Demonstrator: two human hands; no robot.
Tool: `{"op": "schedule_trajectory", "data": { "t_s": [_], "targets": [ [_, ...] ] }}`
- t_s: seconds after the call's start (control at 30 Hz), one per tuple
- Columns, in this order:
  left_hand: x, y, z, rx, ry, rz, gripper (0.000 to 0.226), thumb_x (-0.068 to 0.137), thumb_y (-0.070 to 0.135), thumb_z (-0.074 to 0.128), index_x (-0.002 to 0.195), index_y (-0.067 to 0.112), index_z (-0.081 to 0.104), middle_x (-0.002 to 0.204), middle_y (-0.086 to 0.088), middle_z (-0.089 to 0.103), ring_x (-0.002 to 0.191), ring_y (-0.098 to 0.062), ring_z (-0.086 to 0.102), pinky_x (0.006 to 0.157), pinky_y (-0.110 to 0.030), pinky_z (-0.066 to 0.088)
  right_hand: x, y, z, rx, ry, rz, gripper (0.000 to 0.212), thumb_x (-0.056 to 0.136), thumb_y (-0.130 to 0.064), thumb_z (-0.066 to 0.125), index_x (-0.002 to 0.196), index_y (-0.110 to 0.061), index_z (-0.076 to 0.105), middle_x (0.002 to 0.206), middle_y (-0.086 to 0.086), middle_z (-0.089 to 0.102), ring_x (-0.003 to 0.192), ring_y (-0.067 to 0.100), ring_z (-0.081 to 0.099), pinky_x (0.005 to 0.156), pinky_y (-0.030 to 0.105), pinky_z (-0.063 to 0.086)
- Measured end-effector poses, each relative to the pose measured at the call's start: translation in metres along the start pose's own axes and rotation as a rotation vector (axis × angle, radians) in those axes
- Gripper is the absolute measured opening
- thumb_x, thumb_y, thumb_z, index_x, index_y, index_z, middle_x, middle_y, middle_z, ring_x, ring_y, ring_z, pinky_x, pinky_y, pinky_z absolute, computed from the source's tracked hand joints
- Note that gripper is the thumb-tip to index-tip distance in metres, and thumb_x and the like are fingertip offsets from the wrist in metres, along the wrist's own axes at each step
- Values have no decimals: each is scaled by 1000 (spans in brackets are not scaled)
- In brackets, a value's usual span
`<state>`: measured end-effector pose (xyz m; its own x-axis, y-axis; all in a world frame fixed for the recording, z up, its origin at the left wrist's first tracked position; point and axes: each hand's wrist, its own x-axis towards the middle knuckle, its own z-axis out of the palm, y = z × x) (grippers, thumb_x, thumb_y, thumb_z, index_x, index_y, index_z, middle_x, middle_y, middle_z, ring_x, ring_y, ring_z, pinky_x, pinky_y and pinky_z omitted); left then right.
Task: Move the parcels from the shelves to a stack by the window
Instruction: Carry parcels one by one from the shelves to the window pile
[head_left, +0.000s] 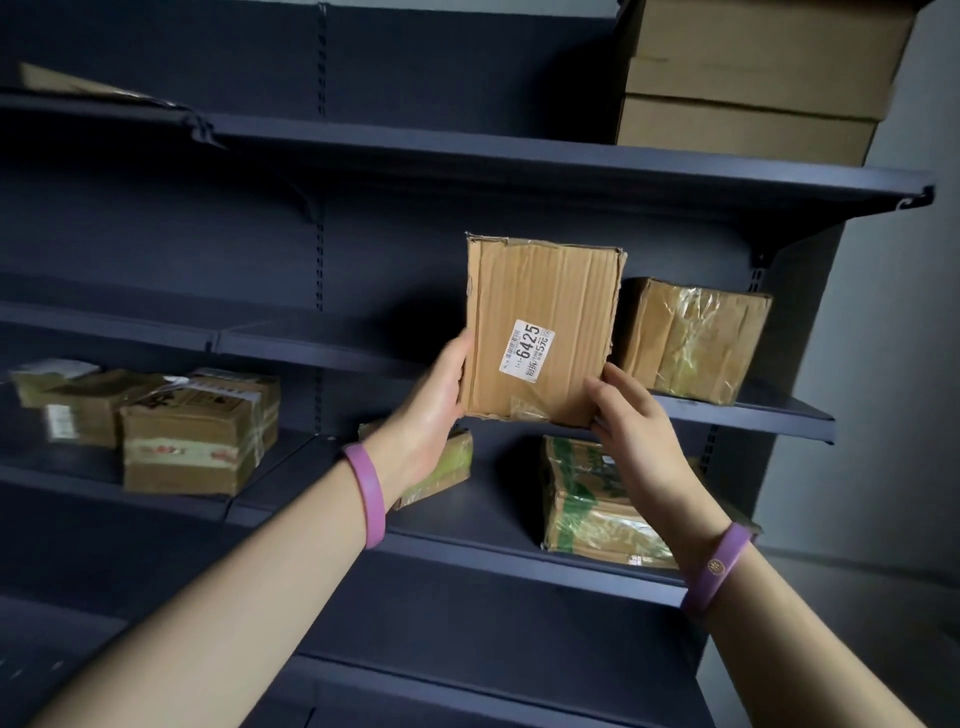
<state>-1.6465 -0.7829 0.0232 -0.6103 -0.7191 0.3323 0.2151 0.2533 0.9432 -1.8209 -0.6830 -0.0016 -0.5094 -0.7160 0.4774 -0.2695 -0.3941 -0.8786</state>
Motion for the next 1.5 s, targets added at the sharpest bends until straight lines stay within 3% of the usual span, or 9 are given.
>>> {"op": "schedule_trajectory", "data": {
  "t_s": [0.1,0.17,0.27,0.53,0.67,0.8,1.2,1.33,1.5],
  "targets": [
    [-24,1,-4,-90,40,-74,64,97,65,26,151,30,32,152,4,44,135,-9,44,110,-26,35,-29,-8,1,64,25,71,50,96,-48,56,142,-29,52,128,-17,65,120,5,60,106,29,43],
    [-41,1,-5,-148,56,-110,75,93,71,26,155,30,21,160,-14,25,144,-26,33,118,-38,27,-46,-11,3,77,12,99,47,96,-61,47,138,-41,53,133,-14,64,126,15,58,106,37,45],
    [-59,-7,-2,-190,75,-191,82,91,76,19,156,25,21,160,-18,24,146,-29,30,120,-43,24,-69,-10,8,90,-23,176,40,95,-73,29,117,-58,59,127,-18,66,120,15,61,104,41,44],
    [-84,-64,5,-181,67,-329,82,85,82,21,150,34,36,152,5,43,142,-16,37,119,-41,24,-106,42,13,191,-45,318,81,78,-87,28,128,-35,64,124,-14,70,115,0,63,90,34,44],
    [-91,-99,11,-213,94,-343,73,84,80,35,148,46,33,153,15,39,143,-12,32,119,-41,24,-113,75,15,182,-17,322,84,64,-96,46,138,-56,44,142,-28,51,133,2,47,116,47,34],
    [-98,-138,20,-325,77,-247,37,95,63,37,125,50,54,134,21,60,131,-1,47,119,-33,25,-122,110,15,148,-31,221,69,90,-75,45,150,-42,38,154,-18,42,145,6,36,122,46,25],
    [-144,-199,96,-387,-124,-344,43,95,59,40,131,45,58,136,16,59,127,-1,53,111,-30,32,-220,149,-44,161,291,288,60,94,-70,45,145,-40,47,146,-12,54,137,10,48,115,44,35],
    [-163,-209,141,-390,-231,-448,58,82,69,47,135,46,51,134,21,60,130,-2,50,115,-33,29,-261,143,-85,113,449,357,68,81,-81,52,136,-43,56,135,-14,64,123,6,60,89,23,55],
    [-190,-225,209,-388,-375,-590,55,77,70,49,127,48,55,127,16,65,116,-1,59,93,-25,42,-321,131,-130,99,730,376,50,91,-69,48,136,-47,56,132,-24,62,121,-5,58,101,32,47]
  ]
}}
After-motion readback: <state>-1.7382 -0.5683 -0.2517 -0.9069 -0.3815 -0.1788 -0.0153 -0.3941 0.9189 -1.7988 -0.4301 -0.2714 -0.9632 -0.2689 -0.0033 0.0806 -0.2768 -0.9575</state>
